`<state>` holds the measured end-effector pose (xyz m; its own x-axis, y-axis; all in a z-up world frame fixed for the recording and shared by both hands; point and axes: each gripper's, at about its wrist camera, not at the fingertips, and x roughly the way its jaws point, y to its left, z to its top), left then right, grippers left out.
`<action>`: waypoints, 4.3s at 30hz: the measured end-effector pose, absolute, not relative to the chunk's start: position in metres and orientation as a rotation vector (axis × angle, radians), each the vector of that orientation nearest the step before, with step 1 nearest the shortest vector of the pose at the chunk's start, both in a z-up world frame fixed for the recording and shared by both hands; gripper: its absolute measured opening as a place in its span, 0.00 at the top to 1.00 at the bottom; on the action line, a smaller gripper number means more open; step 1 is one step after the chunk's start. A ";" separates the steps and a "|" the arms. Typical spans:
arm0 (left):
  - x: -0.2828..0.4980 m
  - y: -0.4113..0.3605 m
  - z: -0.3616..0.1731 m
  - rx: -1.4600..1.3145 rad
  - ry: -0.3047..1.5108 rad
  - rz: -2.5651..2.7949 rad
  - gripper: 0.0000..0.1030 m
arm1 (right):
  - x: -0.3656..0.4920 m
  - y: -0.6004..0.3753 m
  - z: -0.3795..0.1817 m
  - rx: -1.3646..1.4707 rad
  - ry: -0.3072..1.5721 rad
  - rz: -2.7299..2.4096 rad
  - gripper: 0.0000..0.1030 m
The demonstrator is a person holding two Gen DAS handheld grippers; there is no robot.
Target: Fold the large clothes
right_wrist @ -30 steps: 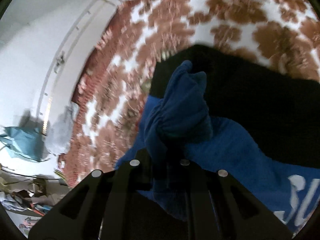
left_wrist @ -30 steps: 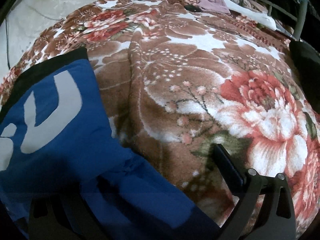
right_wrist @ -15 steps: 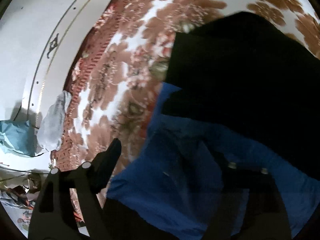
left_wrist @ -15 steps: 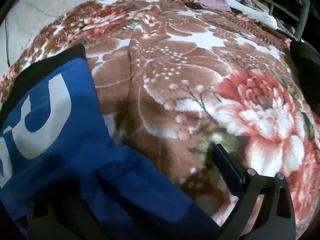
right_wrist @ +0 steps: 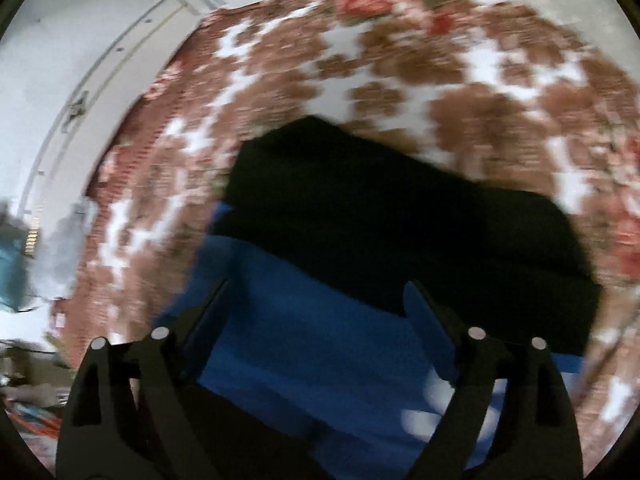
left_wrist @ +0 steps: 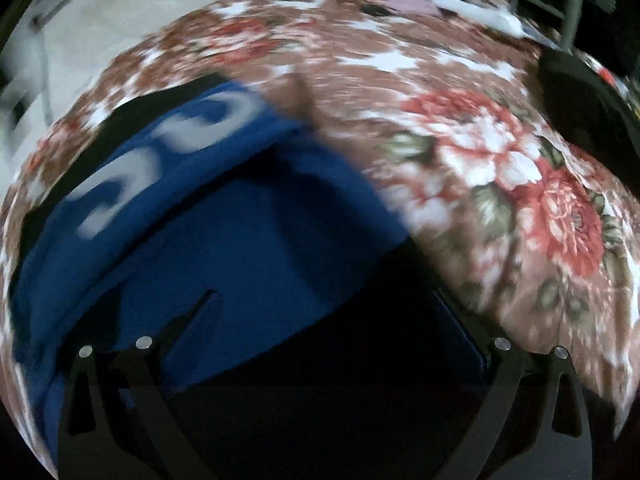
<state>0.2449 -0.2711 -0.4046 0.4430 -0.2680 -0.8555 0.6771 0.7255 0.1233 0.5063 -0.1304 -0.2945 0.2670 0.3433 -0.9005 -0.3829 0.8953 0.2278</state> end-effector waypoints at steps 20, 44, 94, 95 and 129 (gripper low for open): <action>0.467 0.075 -0.363 0.127 1.051 -0.161 0.05 | 0.466 -0.347 -0.398 -0.093 1.265 -0.163 0.08; 0.496 0.069 -0.408 0.283 1.179 -0.219 0.38 | 0.475 -0.362 -0.426 0.031 1.244 -0.134 0.05; 0.156 0.082 -0.359 0.090 1.206 -0.102 0.09 | 0.208 -0.299 -0.369 -0.048 1.144 -0.013 0.05; 0.137 0.084 -0.361 0.090 1.220 -0.088 0.09 | 0.193 -0.302 -0.370 -0.052 1.156 -0.018 0.05; 0.078 0.104 -0.409 -0.340 1.381 -0.236 0.21 | 0.053 -0.332 -0.422 0.275 1.438 -0.036 0.13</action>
<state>0.0782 0.1037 -0.4091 0.1769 -0.3594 -0.9162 -0.0341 0.9281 -0.3707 0.0535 -0.3319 -0.4222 0.1378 0.1403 -0.9805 0.1895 0.9679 0.1651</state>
